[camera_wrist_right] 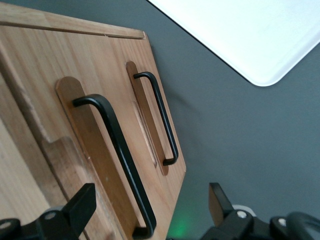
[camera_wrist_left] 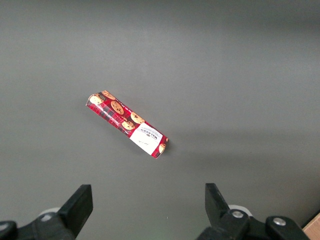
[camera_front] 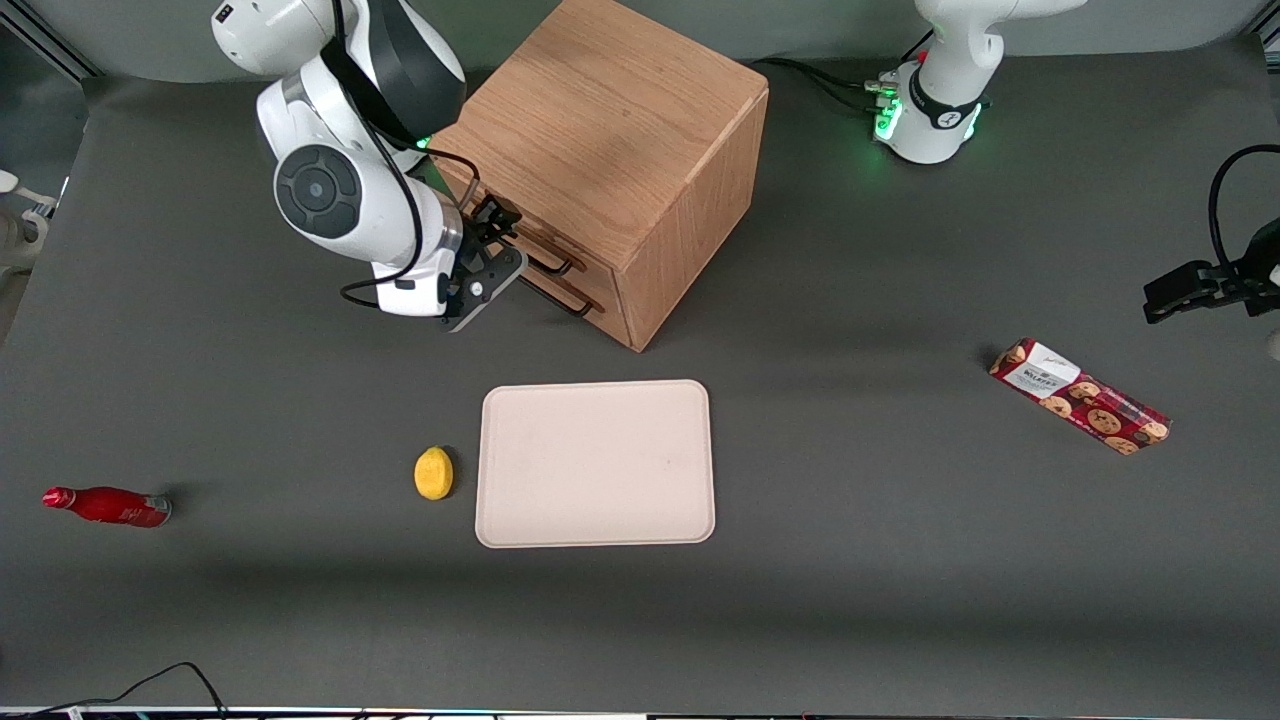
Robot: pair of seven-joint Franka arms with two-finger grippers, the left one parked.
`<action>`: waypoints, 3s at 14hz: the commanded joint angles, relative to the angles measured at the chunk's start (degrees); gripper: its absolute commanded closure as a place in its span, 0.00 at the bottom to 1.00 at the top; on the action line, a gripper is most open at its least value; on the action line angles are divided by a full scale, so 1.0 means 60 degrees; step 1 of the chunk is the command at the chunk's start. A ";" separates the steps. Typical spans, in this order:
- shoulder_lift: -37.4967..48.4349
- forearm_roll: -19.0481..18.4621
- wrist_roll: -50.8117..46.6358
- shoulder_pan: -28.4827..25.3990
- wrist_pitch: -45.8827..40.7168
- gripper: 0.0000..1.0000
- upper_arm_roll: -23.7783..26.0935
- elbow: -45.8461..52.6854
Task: Open upper drawer
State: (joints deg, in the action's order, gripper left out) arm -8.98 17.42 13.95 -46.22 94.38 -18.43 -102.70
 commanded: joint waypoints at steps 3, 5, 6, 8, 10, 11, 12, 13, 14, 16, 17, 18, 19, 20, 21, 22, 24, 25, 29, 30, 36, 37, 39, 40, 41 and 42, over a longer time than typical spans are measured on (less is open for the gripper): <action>-0.0070 0.0319 0.0223 -0.0119 0.0324 0.00 -0.0062 -0.0343; -0.0129 0.0319 0.0223 -0.0119 0.0324 0.00 -0.0048 -0.0446; -0.0129 0.0319 0.0223 -0.0119 0.0324 0.00 -0.0019 -0.0533; -0.0144 0.0305 0.0223 -0.0119 0.0324 0.00 -0.0004 -0.0563; -0.0158 0.0319 0.0223 -0.0134 0.0368 0.00 0.0112 -0.0724; -0.0173 0.0319 0.0238 -0.0134 0.0368 0.00 0.0142 -0.0739; -0.0202 0.0319 0.0238 -0.0134 0.0426 0.00 0.0143 -0.0768; -0.0246 0.0305 0.0252 -0.0134 0.0485 0.00 0.0143 -0.0769; -0.0304 0.0305 0.0383 -0.0134 0.0544 0.00 0.0143 -0.0783; -0.0363 0.0290 0.0793 -0.0134 0.0763 0.00 0.0143 -0.0856; -0.0392 0.0218 0.0867 -0.0134 0.0865 0.00 0.0143 -0.0885; -0.0393 0.0188 0.0984 -0.0120 0.1026 0.00 0.0128 -0.0929; -0.0393 0.0173 0.1159 -0.0119 0.1158 0.00 0.0128 -0.1002; -0.0393 0.0173 0.1335 -0.0119 0.1246 0.00 0.0128 -0.1017; -0.0393 0.0173 0.1569 -0.0119 0.1262 0.00 0.0128 -0.1018; -0.0349 0.0173 0.1890 -0.0090 0.1262 0.00 0.0128 -0.1032; -0.0334 0.0173 0.2447 -0.0032 0.1276 0.00 0.0084 -0.1032; -0.0334 0.0158 0.2580 -0.0017 0.1277 0.00 0.0055 -0.1018; -0.0451 0.0158 0.2859 0.0202 0.1262 0.00 0.0055 -0.0988; -0.0538 0.0158 0.3136 0.0319 0.1262 0.00 0.0055 -0.0945; -0.0948 0.0158 0.4221 0.1007 0.1262 0.00 0.0055 -0.0535; -0.1065 0.0173 0.4411 0.1154 0.1233 0.00 0.0055 -0.0389; -0.1358 0.0173 0.4894 0.1417 0.1160 0.00 0.0055 -0.0067; -0.1418 0.0173 0.5012 0.1564 0.1159 0.00 0.0055 0.0051; -0.1476 0.0173 0.5086 0.1638 0.1159 0.00 0.0055 0.0139; -0.1549 0.0173 0.5174 0.1711 0.1159 0.00 0.0055 0.0227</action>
State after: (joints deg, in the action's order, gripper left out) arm -16.05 17.81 42.41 -37.20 102.13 -18.20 -104.51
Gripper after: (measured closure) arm 0.000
